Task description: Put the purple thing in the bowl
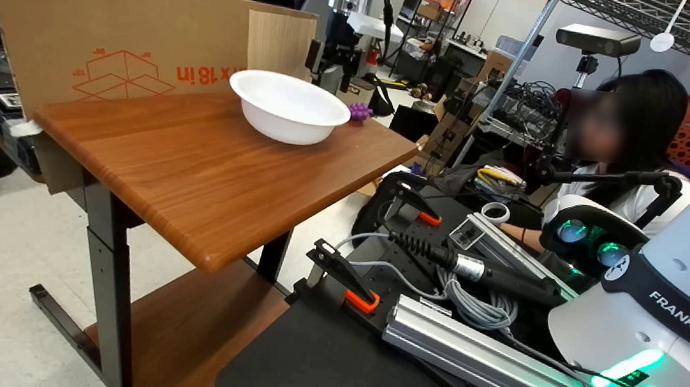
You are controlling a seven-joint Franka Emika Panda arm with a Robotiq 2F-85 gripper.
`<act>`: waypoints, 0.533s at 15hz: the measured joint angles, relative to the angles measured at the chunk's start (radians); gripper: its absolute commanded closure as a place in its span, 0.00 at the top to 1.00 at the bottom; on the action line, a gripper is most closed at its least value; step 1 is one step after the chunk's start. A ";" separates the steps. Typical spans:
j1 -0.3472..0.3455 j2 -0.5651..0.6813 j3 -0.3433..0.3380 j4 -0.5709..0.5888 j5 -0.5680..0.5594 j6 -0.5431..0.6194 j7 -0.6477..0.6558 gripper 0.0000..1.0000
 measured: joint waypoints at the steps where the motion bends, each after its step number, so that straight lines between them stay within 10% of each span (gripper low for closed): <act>1: 0.000 -0.001 -0.001 -0.005 -0.016 0.000 -0.004 1.00; 8: -0.007 -0.003 -0.006 -0.015 -0.156 -0.162 -0.207 1.00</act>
